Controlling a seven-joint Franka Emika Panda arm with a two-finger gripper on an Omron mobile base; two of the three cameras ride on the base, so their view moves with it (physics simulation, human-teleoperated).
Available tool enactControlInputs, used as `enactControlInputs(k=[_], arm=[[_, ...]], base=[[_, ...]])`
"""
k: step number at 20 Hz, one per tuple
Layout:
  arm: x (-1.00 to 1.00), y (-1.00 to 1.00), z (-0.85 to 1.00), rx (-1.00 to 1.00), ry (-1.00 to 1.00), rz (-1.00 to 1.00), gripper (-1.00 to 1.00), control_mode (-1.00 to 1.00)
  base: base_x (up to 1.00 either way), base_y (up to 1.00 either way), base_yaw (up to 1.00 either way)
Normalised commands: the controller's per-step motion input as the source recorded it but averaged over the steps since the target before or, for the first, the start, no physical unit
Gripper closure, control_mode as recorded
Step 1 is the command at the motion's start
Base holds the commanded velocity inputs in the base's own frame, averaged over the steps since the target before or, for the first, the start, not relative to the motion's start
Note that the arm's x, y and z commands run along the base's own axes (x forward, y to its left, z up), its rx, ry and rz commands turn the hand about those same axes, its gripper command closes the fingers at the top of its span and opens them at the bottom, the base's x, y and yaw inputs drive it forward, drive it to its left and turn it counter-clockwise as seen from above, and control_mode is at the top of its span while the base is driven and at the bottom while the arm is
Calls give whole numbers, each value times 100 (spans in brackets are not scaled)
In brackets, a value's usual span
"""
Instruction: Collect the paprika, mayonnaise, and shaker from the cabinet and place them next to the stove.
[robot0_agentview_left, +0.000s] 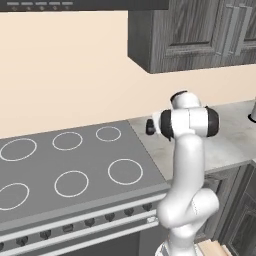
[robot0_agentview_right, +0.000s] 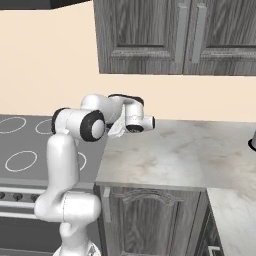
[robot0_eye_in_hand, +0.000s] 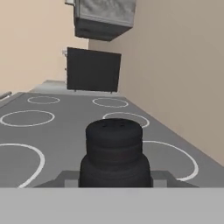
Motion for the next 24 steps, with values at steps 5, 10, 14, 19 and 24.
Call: enactControlInputs(k=[5,10,14,19,24], arm=[[31,12,-41,0,0,7,100,-100],[23,16,-47,0,0,6,100,-100],[17,24,-47,0,0,4,100,-100],[9,10,-44,0,0,1,-100,-100],[0,-1,-11,0,0,0,-100,-100]], base=[[0,0,0],[0,0,0],[0,0,0],[0,0,0],[0,0,0]])
